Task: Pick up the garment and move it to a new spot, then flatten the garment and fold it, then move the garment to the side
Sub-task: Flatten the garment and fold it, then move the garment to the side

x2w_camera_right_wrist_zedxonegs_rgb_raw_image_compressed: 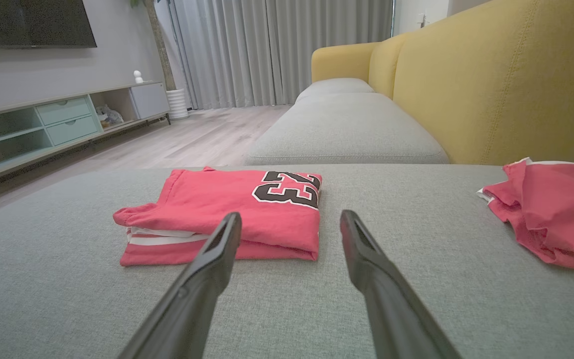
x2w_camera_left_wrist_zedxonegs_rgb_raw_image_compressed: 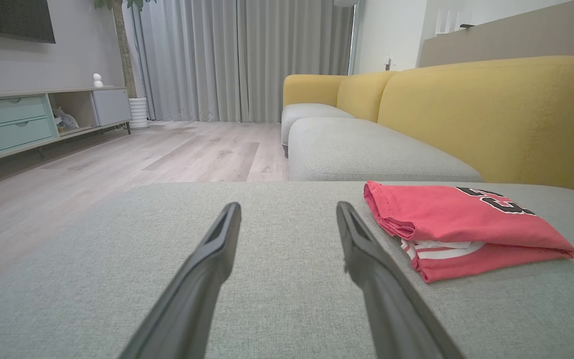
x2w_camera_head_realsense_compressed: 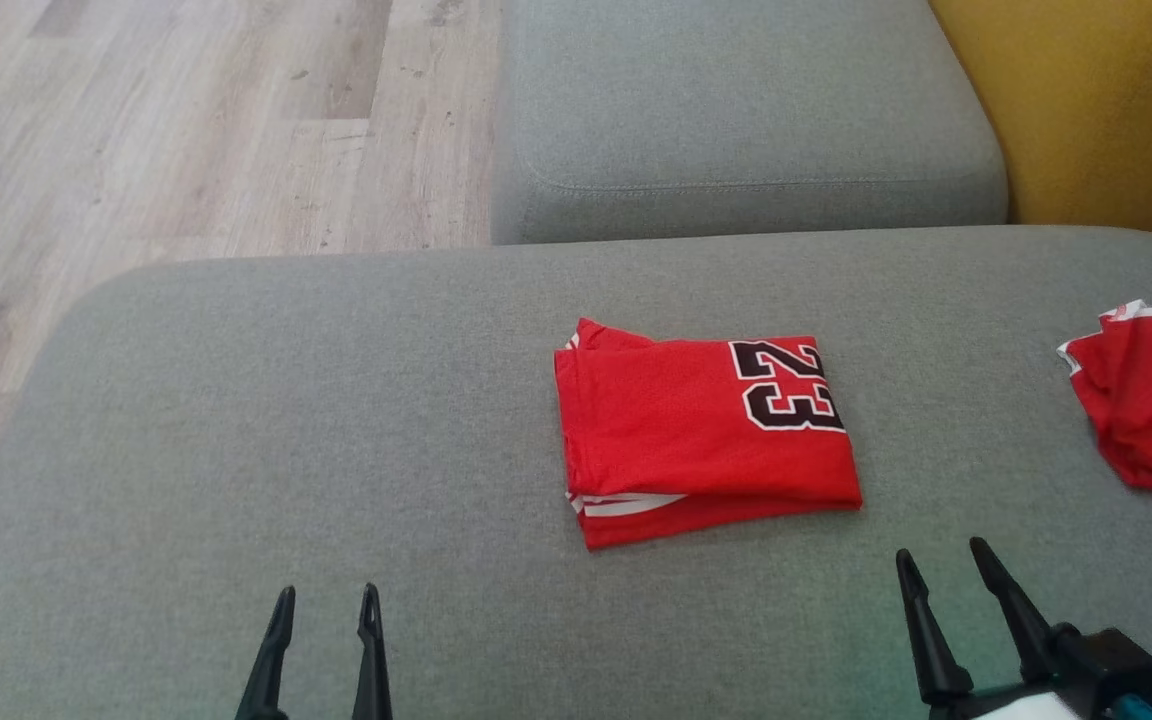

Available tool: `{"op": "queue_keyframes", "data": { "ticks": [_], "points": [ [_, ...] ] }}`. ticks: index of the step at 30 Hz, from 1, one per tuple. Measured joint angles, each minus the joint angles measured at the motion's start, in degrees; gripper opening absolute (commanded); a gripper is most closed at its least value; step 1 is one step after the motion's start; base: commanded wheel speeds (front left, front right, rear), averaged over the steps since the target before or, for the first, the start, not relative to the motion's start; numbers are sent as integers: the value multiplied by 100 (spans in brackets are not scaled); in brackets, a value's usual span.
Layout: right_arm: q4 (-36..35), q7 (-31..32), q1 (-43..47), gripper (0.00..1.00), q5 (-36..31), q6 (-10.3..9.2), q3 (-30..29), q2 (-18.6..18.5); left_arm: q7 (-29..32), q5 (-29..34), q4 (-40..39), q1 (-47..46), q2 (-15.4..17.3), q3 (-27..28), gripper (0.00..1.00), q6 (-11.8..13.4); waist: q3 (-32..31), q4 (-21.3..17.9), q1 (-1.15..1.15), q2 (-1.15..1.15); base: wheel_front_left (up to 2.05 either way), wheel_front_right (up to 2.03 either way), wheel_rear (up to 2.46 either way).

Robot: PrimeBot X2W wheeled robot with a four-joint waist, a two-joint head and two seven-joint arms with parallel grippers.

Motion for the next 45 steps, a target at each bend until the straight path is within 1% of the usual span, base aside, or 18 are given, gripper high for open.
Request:
{"op": "queue_keyframes", "data": {
  "ticks": [5,23,40,45],
  "points": [
    [-3,0,1,100,0,0,-45,16,0,1,55,7,1,12,100,-4,-45,46,1,0,0,0,0],
    [30,0,4,100,1,0,-44,37,0,1,48,131,4,54,100,-3,-110,20,1,0,0,0,0],
    [63,0,2,100,0,0,-47,40,0,53,49,120,5,53,100,-8,-51,61,1,0,0,0,0],
    [71,0,-6,100,1,0,-159,74,0,97,53,63,5,51,100,-48,38,94,1,0,0,0,0]
  ]
}}
